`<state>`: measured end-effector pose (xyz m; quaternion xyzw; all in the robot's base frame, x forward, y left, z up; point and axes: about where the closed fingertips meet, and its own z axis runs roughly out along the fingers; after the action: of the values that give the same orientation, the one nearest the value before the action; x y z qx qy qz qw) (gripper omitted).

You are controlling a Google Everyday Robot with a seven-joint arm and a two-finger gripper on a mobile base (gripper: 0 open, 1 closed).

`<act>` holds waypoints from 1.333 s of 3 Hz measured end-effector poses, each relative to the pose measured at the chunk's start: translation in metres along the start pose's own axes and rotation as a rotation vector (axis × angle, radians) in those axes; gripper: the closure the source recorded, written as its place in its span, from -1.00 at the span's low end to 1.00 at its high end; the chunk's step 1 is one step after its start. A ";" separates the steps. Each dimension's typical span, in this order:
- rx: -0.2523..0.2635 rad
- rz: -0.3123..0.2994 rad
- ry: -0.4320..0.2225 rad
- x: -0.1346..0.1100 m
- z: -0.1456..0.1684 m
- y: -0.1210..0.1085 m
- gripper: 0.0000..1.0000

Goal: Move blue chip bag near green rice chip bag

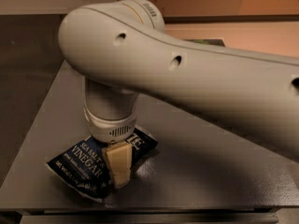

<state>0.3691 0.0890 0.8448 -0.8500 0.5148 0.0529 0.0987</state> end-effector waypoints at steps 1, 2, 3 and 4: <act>0.001 -0.009 0.012 0.004 -0.002 -0.006 -0.20; 0.017 -0.017 0.029 0.007 -0.012 -0.013 0.28; 0.051 -0.022 0.051 0.012 -0.034 -0.027 0.74; 0.100 -0.026 0.080 0.020 -0.058 -0.049 1.00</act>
Offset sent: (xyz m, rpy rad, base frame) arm 0.0254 -0.0072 0.0212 -0.0272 -0.0518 0.0112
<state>0.4211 0.0804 0.9028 -0.8520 0.5093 -0.0082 0.1211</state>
